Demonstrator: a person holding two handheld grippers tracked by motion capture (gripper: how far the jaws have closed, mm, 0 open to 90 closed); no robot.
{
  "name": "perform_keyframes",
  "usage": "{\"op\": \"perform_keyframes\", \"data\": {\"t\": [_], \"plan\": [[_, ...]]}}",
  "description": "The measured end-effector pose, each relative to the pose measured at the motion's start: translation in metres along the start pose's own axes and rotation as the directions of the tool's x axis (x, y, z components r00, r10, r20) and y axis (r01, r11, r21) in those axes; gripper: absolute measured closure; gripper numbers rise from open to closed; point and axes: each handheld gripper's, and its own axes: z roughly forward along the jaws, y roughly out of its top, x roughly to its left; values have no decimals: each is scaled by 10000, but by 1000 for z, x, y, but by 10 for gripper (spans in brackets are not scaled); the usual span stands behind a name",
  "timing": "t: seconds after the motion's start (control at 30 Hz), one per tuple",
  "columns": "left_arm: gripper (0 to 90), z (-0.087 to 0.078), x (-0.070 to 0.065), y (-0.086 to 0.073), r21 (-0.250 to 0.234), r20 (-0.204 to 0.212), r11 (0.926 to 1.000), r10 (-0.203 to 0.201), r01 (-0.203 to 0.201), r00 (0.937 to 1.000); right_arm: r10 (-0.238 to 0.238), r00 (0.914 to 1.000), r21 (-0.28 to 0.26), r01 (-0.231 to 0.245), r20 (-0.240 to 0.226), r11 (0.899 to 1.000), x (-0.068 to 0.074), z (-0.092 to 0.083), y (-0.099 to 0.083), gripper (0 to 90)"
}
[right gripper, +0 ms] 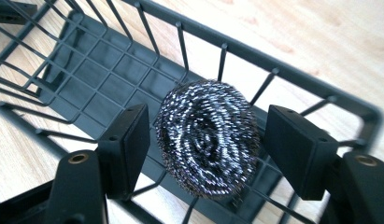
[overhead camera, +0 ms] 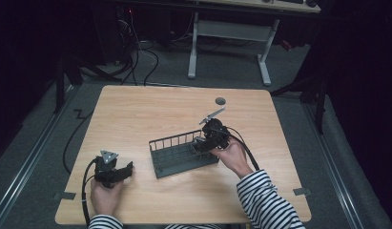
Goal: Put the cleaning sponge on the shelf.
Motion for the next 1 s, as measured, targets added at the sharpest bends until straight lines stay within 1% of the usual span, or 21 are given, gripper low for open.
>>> {"op": "perform_keyframes", "data": {"t": [0.07,0.1,0.13,0.17,0.23,0.27,0.3,0.33,0.37,0.43,0.5,0.53,0.57,0.6,0.63,0.67,0.7,0.77,0.87,1.0], "plan": [[241,0,0,0,0,0,10000,-5,5,10000,-6,10000,-272,6,9,9996,0,-7,-2,327],[241,0,0,0,4,-9,10000,8,-8,10000,143,9999,-726,-145,-38,9973,-2,-17,-8,340],[241,0,0,0,-1,-24,10000,14,-14,10000,300,9995,-917,-309,-108,9953,-3,-21,-11,342],[241,0,0,0,-1,-24,10000,14,-14,10000,349,9993,-1070,-362,-145,9936,-5,-26,-14,343],[241,0,-1,0,-4,-34,10000,17,-17,10000,389,9992,-1167,-390,-29,9924,-7,-33,-20,346],[241,0,-1,0,-3,-33,10000,16,-16,10000,449,9990,-1308,-445,7,9904,-9,-38,-24,349],[241,0,-1,0,-3,-36,10000,14,-14,10000,526,9986,-1380,-526,-34,9890,-11,-41,-28,351],[241,0,-1,0,-3,-36,10000,14,-14,10000,526,9986,-1380,-526,-34,9890,-11,-41,-28,351],[241,0,-1,0,7,-37,10000,25,-25,10000,666,9978,-1507,-662,-26,9864,-15,-47,-34,352],[242,0,-1,0,0,-44,10000,23,-23,10000,821,9966,-1538,-795,105,9849,-20,-52,-41,353],[242,0,-1,0,16,-47,10000,36,-36,10000,1024,9946,-1722,-981,165,9802,-26,-59,-48,357],[242,0,-1,0,16,-47,10000,36,-36,10000,1024,9946,-1722,-981,165,9802,-26,-59,-48,357],[242,0,-1,0,20,-52,10000,41,-40,10000,1209,9925,-1853,-1158,161,9758,-30,-64,-54,360],[242,0,-1,0,20,-52,10000,41,-40,10000,1209,9925,-1853,-1158,161,9758,-30,-64,-54,360],[242,0,-1,0,22,-52,10000,41,-41,10000,1325,9909,-1907,-1259,226,9736,-33,-68,-61,363],[242,0,-1,0,19,-53,10000,40,-40,10000,1383,9900,-1913,-1308,261,9728,-34,-70,-64,363],[242,0,-1,0,19,-54,10000,41,-41,10000,1383,9900,-1913,-1308,261,9728,-34,-70,-64,363],[242,0,-1,0,18,-52,10000,39,-39,10000,1438,9888,-1977,-1330,410,9712,-36,-76,-70,364],[242,0,-1,0,21,-61,10000,48,-48,10000,1435,9884,-2120,-1301,492,9686,-37,-85,-76,366],[242,0,-1,0,19,-56,10000,42,-42,10000,1431,9868,-2146,-1238,765,9688,-36,-95,-83,366]]}}
